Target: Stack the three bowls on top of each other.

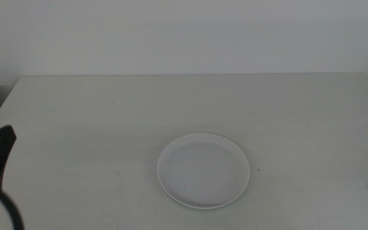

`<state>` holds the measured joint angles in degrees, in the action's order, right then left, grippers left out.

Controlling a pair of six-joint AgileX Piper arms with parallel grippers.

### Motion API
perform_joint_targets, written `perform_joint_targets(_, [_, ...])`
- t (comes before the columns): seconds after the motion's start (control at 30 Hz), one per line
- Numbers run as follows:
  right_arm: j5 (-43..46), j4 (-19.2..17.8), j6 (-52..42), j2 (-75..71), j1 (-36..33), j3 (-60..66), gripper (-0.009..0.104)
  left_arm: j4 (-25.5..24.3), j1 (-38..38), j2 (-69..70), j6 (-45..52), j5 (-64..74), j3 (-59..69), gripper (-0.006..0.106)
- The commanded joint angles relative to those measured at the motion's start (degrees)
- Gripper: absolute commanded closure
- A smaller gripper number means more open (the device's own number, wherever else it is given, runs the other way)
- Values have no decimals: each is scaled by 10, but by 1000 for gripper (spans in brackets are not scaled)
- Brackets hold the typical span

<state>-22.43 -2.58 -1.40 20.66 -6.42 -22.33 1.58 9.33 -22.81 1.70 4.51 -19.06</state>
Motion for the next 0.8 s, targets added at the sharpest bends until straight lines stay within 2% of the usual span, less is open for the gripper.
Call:
perform_joint_targets(0.0, [40,-8,-7,-4,4,-1,53,6,3,17,-3,-42,-5,13])
perform_joint_targets(0.33, [43,-9,-7,-94,4,82,53,7,3,160,-3,-34,124,13])
perform_joint_targets(0.53, [42,-7,-7,-195,4,154,53,7,3,199,-4,-34,187,13])
perform_joint_targets(0.77, [41,-7,-7,-228,4,218,53,7,-20,226,-4,1,205,13])
